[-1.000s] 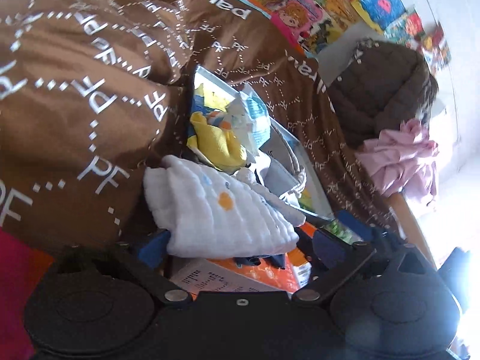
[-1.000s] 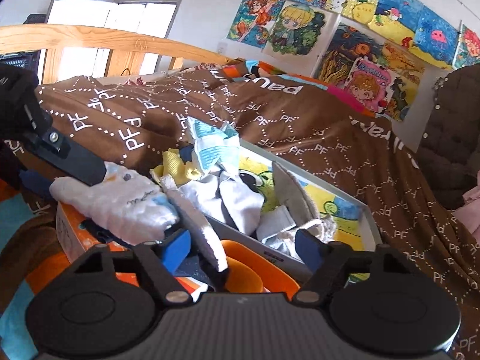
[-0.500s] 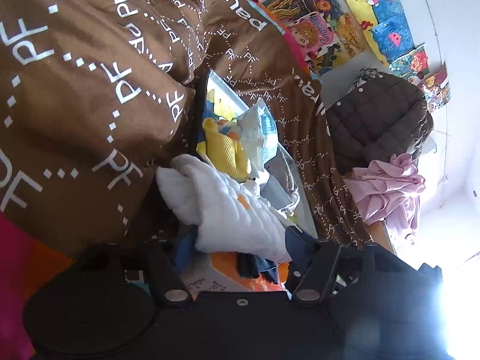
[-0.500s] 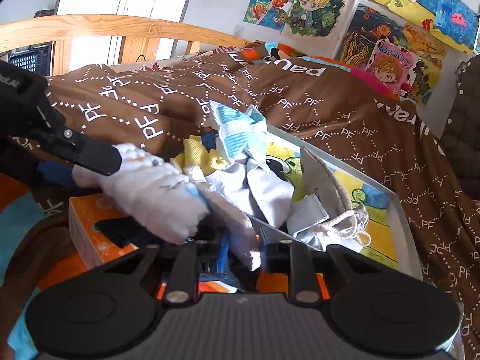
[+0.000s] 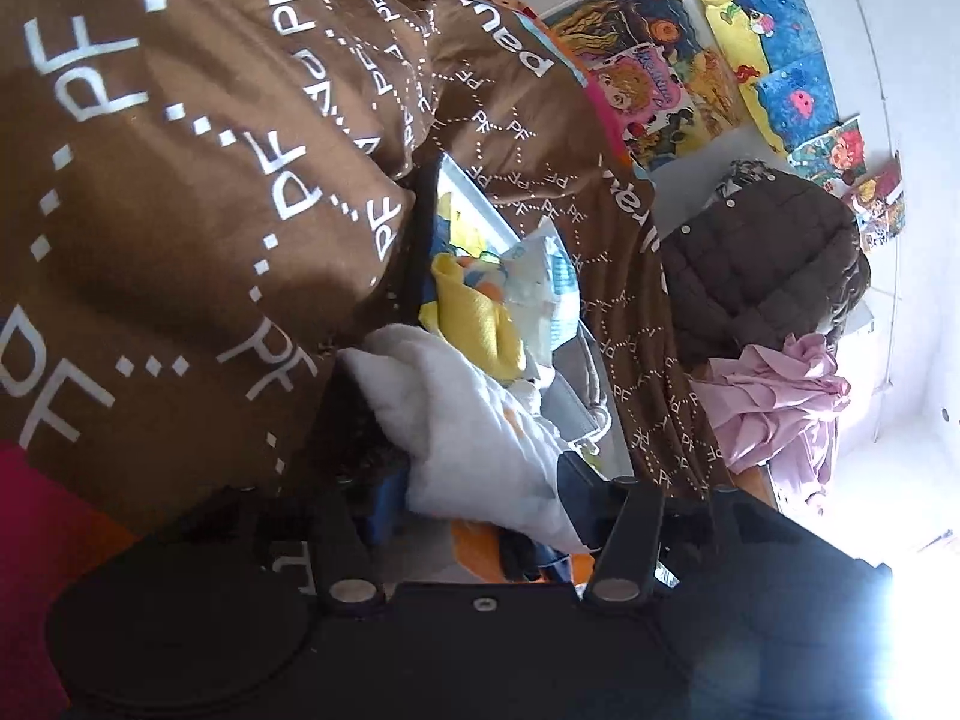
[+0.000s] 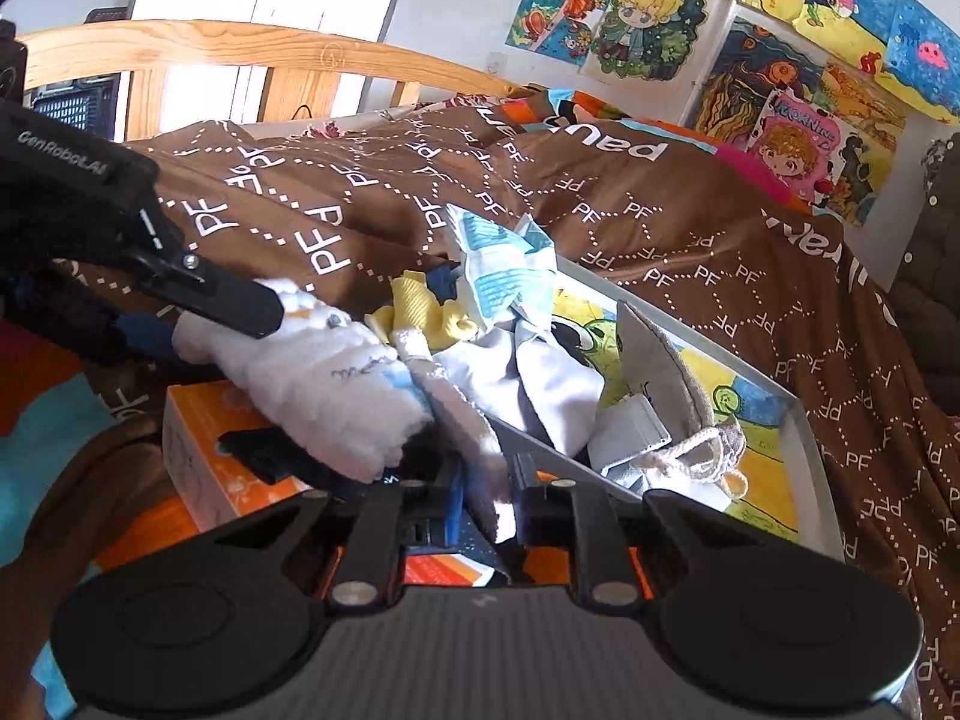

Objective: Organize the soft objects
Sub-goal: 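Grasp the white towel with the left tool while the right tool grasps a white cloth, then carry the white towel and white cloth over the painted tray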

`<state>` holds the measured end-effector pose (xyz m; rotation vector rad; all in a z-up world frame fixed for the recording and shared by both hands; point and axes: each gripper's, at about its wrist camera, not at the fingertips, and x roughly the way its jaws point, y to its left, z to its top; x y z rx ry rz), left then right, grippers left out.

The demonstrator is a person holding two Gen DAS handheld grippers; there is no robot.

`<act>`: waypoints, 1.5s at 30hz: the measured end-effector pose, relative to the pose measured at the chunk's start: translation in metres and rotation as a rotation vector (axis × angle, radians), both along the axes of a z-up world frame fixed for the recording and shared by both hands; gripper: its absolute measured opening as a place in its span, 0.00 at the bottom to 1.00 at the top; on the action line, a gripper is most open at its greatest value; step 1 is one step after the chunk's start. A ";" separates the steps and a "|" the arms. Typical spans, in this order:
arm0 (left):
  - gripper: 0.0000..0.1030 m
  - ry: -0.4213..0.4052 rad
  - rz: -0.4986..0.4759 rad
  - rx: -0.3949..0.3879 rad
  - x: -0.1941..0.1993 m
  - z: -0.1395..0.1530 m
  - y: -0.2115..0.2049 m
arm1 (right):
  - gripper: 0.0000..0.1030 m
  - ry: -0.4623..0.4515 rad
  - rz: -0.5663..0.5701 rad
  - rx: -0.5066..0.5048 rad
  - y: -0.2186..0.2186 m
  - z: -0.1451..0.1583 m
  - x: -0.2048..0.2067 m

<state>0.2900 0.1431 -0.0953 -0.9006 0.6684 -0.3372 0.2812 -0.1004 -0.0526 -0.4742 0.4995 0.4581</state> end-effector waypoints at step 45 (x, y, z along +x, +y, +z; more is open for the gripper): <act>0.16 -0.404 -0.065 0.413 0.004 0.139 -0.115 | 0.10 -0.196 -0.257 0.387 -0.148 0.065 0.012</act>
